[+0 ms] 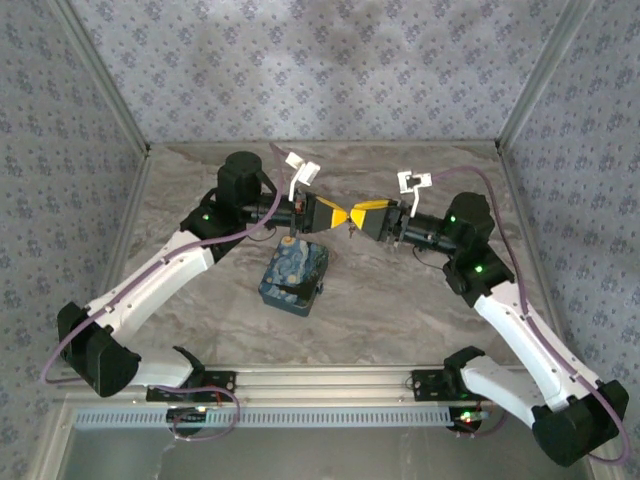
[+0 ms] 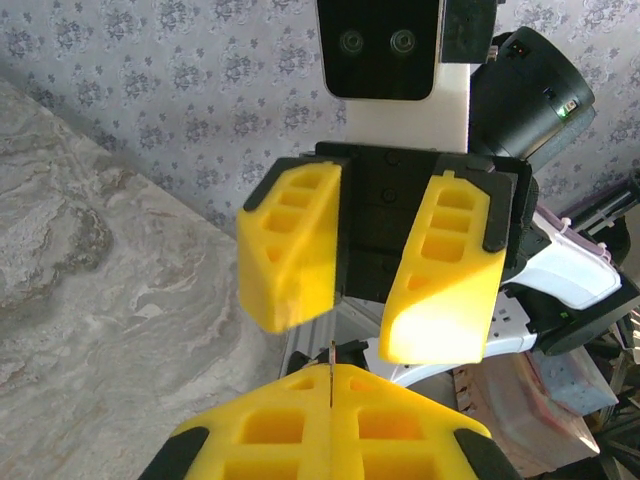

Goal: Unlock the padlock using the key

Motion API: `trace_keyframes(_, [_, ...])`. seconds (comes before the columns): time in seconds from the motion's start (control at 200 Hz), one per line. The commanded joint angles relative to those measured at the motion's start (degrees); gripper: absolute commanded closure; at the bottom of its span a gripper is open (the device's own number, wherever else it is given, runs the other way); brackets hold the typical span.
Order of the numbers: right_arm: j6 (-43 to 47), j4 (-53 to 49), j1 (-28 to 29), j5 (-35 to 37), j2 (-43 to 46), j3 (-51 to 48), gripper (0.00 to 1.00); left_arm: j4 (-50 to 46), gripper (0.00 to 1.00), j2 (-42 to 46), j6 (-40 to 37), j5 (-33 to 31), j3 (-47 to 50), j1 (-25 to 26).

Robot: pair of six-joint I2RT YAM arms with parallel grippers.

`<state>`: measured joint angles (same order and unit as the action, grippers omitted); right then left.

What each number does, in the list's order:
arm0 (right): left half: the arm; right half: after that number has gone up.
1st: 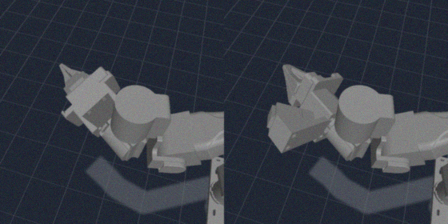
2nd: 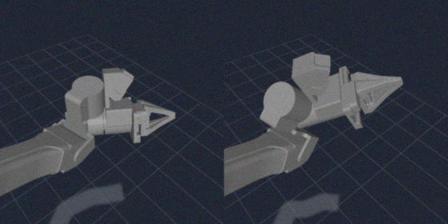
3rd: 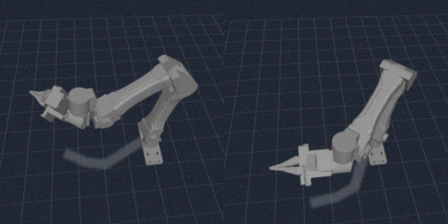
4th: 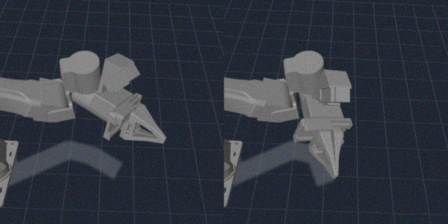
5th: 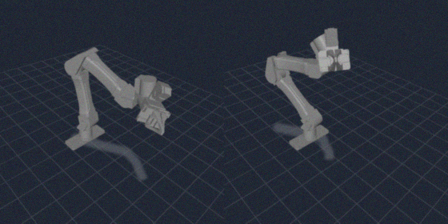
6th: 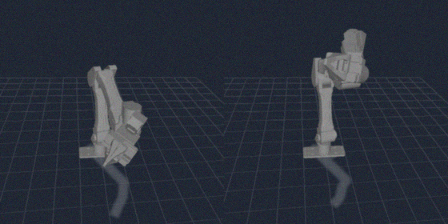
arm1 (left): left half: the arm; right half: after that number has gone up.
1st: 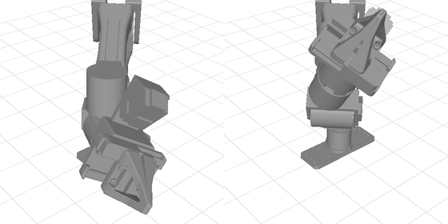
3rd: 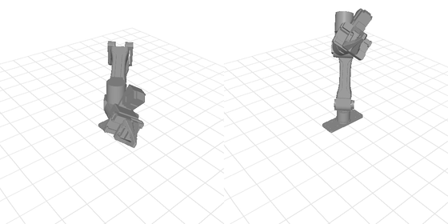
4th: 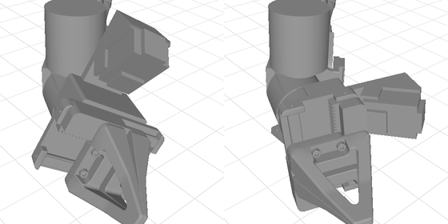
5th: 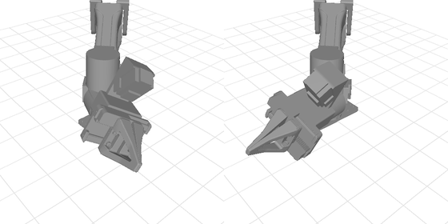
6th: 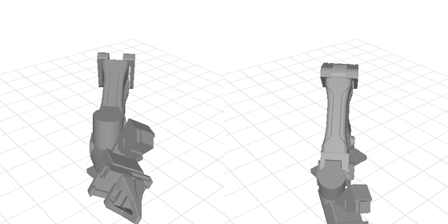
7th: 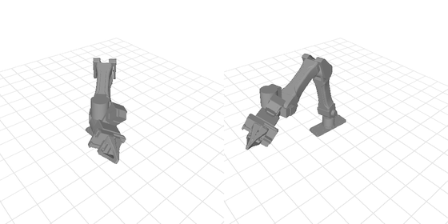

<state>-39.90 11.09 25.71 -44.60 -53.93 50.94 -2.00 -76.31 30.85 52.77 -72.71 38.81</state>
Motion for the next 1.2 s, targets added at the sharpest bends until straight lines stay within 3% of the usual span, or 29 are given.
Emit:
trace_keyframes(0.0, [1.2, -0.02, 0.58, -2.09, -0.29, 2.27, 0.63, 0.1, 1.0, 0.07, -1.23, 1.28, -2.18, 0.44])
trace_keyframes(0.07, [1.41, -0.89, 0.66, -1.85, -0.43, 2.01, 0.59, 0.24, 1.0, 0.12, -1.14, 1.24, -2.19, 0.48])
trace_keyframes(0.35, [1.53, -1.81, 0.48, -2.25, 0.2, 1.44, 0.73, -0.5, 1.0, 0.29, -1.84, 0.33, -2.18, 0.4])
trace_keyframes(0.545, [1.63, -2.73, 0.16, -2.47, 1.06, 0.95, 0.67, -0.88, 1.0, 0.51, -2.16, -0.1, -2.32, 0.37])
trace_keyframes(0.744, [1.68, -3.26, 0.13, -2.86, 1.15, 0.88, 0.8, -0.99, 1.0, 0.38, -2.2, -0.21, -2.35, 0.23])
trace_keyframes(0.904, [1.97, -3.7, 0.2, -3.19, 1.11, 0.79, 0.73, -1.08, 1.0, 0.38, -2.2, -0.48, -2.35, 0.19])
trace_keyframes(1.194, [3.33, -5.93, 0.25, -3.52, 1.1, 1.04, 0.81, -0.94, 1.0, 0.38, -2.12, -0.92, -2.35, -0.09])
